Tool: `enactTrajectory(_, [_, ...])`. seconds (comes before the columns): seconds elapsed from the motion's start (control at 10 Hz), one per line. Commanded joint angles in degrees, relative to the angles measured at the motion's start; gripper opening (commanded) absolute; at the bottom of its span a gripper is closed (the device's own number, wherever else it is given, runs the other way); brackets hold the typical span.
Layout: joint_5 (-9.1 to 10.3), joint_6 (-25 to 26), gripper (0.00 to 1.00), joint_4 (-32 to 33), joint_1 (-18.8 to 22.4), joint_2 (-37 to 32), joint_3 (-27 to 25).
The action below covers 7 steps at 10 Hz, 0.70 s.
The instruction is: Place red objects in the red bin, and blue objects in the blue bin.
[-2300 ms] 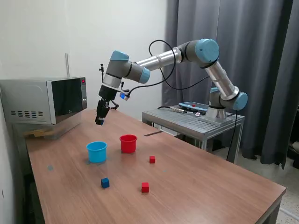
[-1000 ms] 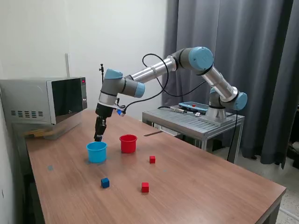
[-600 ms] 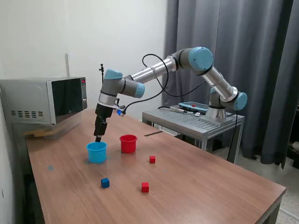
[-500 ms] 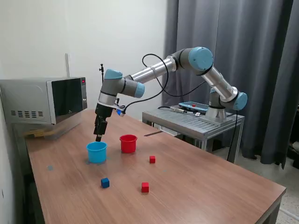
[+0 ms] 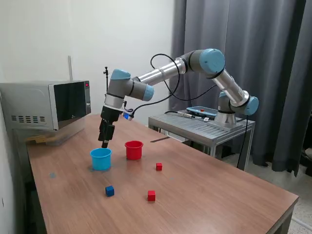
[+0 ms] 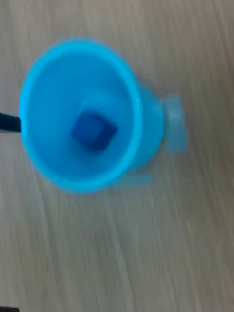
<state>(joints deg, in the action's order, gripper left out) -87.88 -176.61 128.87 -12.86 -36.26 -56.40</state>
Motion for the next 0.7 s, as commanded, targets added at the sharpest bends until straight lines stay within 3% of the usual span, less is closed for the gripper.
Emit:
enactTrajectory(0.0, [1.74,-0.05,1.0,0.07,3.87,-0.13,0.94])
enactTrajectory(0.6, [2.63,-0.05,1.0,0.42,8.98,0.31,0.51])
